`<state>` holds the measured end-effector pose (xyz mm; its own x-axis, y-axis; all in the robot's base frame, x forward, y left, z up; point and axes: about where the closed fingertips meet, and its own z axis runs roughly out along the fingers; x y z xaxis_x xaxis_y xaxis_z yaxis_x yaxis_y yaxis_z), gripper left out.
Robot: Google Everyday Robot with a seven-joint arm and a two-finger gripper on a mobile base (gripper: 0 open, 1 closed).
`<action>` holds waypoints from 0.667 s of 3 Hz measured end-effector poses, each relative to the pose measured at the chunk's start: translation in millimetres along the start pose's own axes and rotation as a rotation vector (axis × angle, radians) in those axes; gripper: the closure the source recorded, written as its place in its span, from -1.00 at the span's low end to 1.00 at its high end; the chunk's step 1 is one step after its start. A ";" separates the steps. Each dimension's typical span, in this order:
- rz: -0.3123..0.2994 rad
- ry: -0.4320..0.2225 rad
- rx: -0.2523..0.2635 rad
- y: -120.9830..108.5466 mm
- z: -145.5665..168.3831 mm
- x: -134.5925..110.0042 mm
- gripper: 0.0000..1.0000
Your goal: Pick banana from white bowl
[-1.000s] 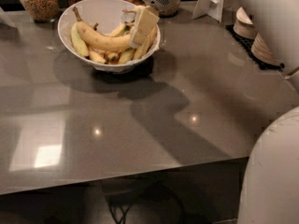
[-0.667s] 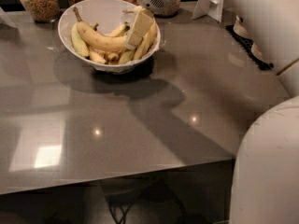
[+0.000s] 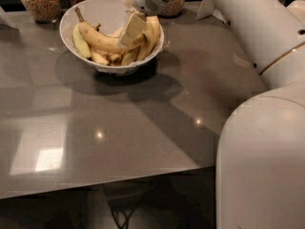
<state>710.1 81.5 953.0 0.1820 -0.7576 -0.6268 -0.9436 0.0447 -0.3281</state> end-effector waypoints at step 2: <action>0.011 -0.042 -0.080 9.6 28.4 -13.2 -0.52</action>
Offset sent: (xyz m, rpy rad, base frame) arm -0.0078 0.0390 -0.0170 0.0423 0.0991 0.0809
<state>706.5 110.5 938.1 0.1817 -0.7292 -0.6597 -0.9644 -0.0010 -0.2645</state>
